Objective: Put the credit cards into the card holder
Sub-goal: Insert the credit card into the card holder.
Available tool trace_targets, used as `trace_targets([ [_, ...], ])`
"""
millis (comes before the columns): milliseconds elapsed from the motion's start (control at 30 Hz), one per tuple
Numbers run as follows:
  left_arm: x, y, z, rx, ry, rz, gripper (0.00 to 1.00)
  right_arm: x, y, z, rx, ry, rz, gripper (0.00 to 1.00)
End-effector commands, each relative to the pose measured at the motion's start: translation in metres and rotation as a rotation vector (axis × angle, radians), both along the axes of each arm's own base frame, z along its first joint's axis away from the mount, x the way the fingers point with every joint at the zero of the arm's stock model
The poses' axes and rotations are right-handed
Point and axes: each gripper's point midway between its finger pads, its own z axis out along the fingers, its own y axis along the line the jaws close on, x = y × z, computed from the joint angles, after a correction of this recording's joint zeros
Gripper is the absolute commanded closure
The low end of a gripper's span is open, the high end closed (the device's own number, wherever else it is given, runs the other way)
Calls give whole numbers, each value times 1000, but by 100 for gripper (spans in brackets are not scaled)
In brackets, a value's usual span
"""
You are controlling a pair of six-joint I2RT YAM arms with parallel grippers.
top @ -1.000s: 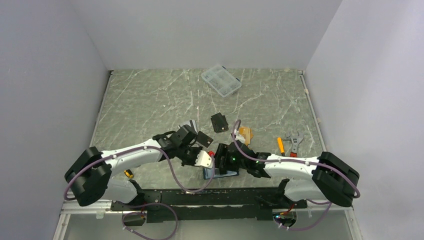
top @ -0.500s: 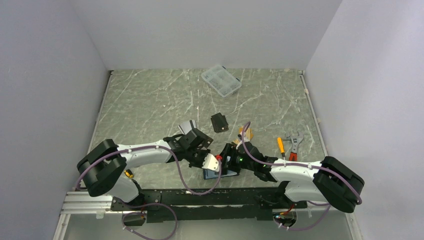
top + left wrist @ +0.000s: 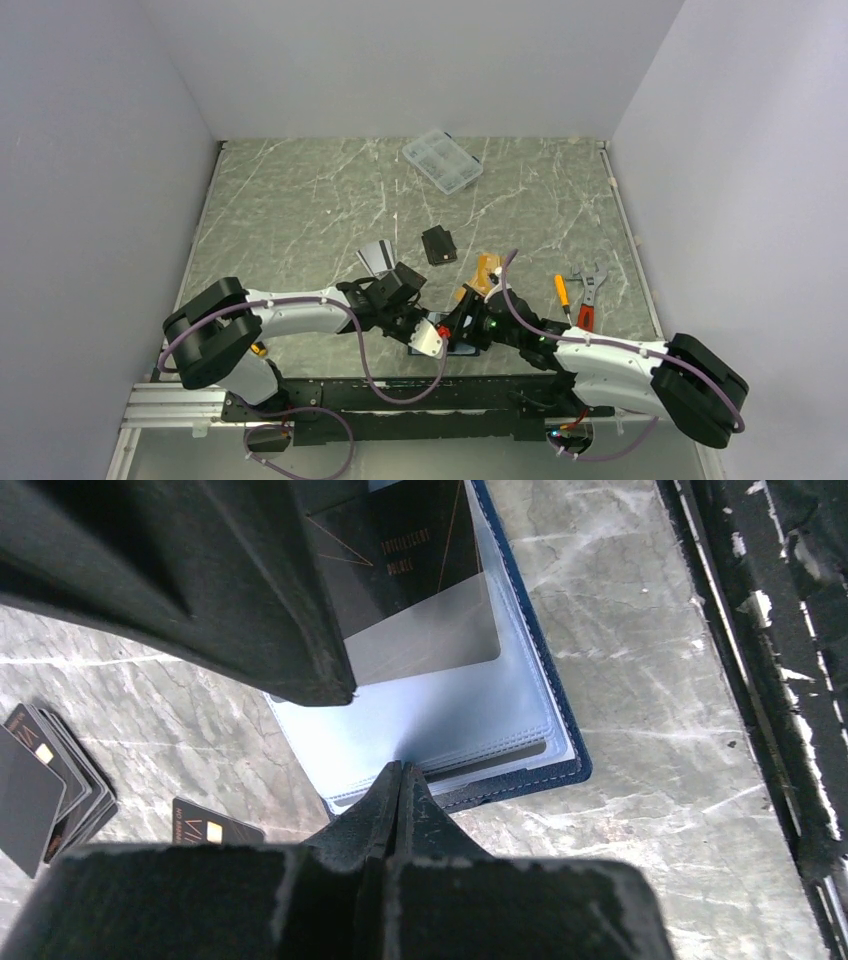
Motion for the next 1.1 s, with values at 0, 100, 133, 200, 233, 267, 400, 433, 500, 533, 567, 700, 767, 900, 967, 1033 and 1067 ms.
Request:
trace_targets([
  [0, 0, 11, -17, 90, -52, -22, 100, 3, -13, 0, -36, 4, -48, 34],
  [100, -3, 11, -15, 85, -60, -31, 100, 4, -17, 0, -20, -3, -75, 36],
  [133, -3, 11, -14, 82, -60, -31, 100, 5, -17, 0, -15, -3, -77, 38],
  [200, -4, 10, -13, 83, -58, -31, 100, 7, -14, 0, -24, -1, -68, 41],
  [233, -5, 10, -13, 84, -58, -32, 100, 7, -11, -1, -31, 2, -56, 43],
  [267, -5, 10, -13, 85, -58, -30, 100, 9, -9, -2, -43, 4, -45, 45],
  [400, -6, 12, -12, 82, -64, -33, 100, 13, -4, -8, -112, 14, -18, 51],
  [433, -6, 13, -11, 78, -66, -33, 100, 14, -4, -7, -121, 9, -16, 51],
  [500, -7, 15, -11, 77, -68, -33, 100, 16, -2, -5, -142, -6, -5, 48],
  [533, -7, 15, -10, 76, -68, -32, 100, 17, -1, -2, -153, -20, 2, 46],
  [567, -7, 15, -9, 74, -69, -31, 100, 19, 0, 1, -167, -35, -1, 44],
  [700, -6, 14, -2, 61, -65, -15, 100, 18, 5, 0, -224, -42, 16, 41],
  [767, -4, 14, 5, 53, -63, 4, 100, 13, 11, -1, -236, -45, 29, 40],
  [900, 12, 19, 30, -1, -19, 85, 99, 6, 15, -8, -291, -27, 51, 36],
  [967, 17, 30, 39, -22, 21, 121, 98, 3, 18, -12, -330, -24, 60, 33],
  [1033, 26, 43, 49, -38, 39, 167, 97, 2, 21, -13, -365, -24, 66, 30],
  [1067, 28, 49, 54, -48, 52, 188, 97, 1, 21, -15, -394, -22, 69, 28],
])
